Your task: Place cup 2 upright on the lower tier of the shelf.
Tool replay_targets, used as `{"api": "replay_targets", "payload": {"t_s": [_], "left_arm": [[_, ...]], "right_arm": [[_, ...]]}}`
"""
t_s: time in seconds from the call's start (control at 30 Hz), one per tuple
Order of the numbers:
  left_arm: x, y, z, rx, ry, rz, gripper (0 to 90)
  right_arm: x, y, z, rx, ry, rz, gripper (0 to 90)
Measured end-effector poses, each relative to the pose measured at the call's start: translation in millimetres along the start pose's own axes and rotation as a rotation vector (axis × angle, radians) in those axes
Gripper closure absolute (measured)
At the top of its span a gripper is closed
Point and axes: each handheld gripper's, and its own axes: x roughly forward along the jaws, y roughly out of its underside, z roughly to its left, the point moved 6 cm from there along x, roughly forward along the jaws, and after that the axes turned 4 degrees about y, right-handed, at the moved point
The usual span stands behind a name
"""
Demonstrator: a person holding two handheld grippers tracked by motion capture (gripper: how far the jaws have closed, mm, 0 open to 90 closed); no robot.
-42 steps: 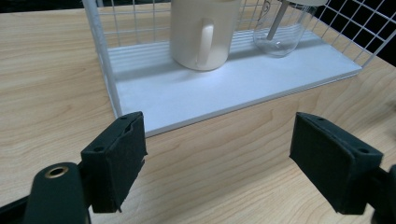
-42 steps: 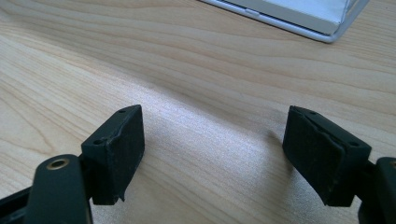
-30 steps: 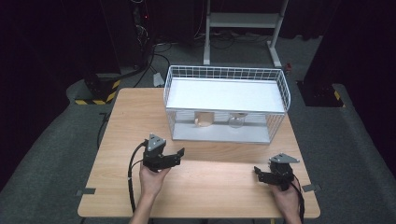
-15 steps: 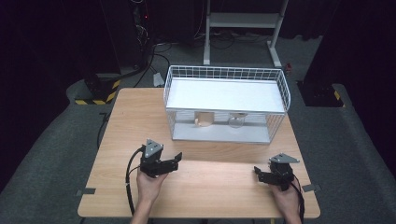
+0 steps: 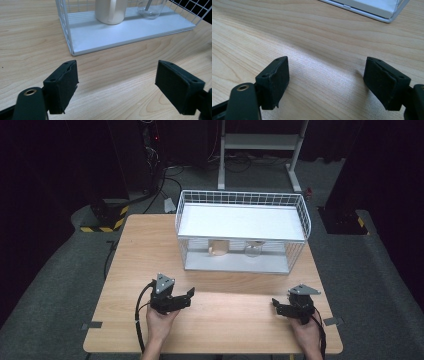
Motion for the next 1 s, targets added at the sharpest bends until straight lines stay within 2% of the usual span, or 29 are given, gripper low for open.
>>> {"api": "replay_targets", "payload": {"t_s": [0.5, 0.8, 1.0], "left_arm": [[10.9, 14.7, -0.4, -0.005, -0.007, 0.033, 18.6], [19.2, 25.7, 3.6, 0.001, -0.028, 0.068, 18.7], [22.8, 29.1, 7.3, 0.0, -0.051, 0.074, 18.7]], "right_arm": [[-0.1, 0.1, 0.0, 0.001, 0.001, 0.001, 21.1], [0.1, 0.0, -0.1, -0.001, 0.0, 0.0, 21.1], [0.0, 0.0, 0.0, -0.001, 0.0, 0.0, 21.1]]}}
